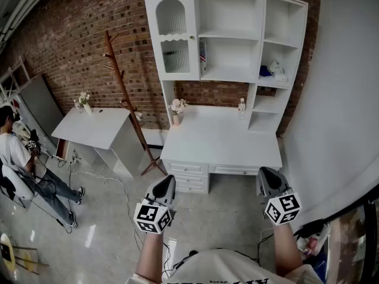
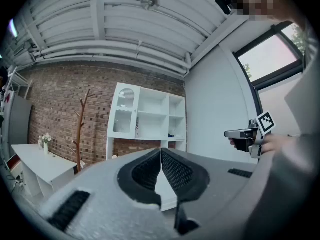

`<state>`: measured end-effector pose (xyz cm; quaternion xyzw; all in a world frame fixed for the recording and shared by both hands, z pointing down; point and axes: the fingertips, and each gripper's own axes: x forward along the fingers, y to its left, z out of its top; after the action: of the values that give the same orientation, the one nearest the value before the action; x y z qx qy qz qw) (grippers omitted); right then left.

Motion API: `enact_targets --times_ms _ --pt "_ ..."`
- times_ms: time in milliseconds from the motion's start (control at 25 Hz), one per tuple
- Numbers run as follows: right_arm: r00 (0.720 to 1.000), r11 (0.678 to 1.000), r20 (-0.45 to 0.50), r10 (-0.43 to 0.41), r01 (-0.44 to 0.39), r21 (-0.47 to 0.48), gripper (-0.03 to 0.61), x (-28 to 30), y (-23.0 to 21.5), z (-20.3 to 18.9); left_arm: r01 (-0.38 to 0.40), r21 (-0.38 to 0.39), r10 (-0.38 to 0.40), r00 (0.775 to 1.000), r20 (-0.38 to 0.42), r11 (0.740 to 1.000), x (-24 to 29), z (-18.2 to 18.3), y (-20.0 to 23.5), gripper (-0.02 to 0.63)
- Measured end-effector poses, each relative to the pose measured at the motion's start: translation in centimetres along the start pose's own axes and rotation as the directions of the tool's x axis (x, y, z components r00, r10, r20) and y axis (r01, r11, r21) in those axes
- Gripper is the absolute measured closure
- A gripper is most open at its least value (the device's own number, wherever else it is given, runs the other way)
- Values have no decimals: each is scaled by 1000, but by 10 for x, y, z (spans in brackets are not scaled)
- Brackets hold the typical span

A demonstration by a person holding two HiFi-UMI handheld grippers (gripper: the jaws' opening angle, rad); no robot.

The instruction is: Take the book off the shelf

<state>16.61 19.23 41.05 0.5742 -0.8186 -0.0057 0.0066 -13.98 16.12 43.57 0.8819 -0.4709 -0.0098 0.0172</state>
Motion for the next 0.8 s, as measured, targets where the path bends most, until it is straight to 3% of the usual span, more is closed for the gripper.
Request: enact_targets --times_ms 800 --pt "1000 1000 6 1 -2 23 545 15 -12 0 -18 7 18 1000 -7 1000 11 0 4 588"
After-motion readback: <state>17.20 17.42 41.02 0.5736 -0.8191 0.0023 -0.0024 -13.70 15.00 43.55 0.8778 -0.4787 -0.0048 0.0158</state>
